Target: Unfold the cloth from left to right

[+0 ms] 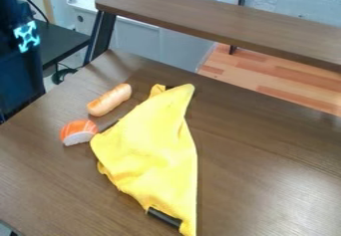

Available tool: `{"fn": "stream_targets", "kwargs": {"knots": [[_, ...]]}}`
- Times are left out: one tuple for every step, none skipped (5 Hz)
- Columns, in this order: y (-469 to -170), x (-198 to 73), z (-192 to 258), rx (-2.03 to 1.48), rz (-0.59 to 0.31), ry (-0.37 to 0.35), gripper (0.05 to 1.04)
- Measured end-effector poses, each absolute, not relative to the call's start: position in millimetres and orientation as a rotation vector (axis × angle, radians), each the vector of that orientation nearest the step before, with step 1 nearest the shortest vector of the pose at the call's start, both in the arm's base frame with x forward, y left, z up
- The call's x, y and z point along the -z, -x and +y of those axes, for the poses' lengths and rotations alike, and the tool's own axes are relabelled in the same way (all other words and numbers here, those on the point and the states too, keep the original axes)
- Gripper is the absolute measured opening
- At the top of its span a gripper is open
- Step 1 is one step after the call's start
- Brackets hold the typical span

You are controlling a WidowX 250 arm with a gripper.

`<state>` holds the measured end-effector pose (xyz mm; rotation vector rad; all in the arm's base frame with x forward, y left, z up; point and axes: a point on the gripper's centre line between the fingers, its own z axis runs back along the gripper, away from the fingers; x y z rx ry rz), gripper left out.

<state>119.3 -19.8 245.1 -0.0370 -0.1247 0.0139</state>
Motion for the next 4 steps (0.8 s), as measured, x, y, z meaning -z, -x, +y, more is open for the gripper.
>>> {"fn": "stream_targets", "kwargs": {"knots": [[-120, -244, -20, -0.019, -0.123, 0.037, 1.001], [-173, -200, -29, -0.071, 0.048, 0.018, 1.001], [-216, -174, -23, -0.102, 0.113, 0.076, 1.001], [-258, -132, -11, -0.126, 0.172, 0.073, 1.001]]}}
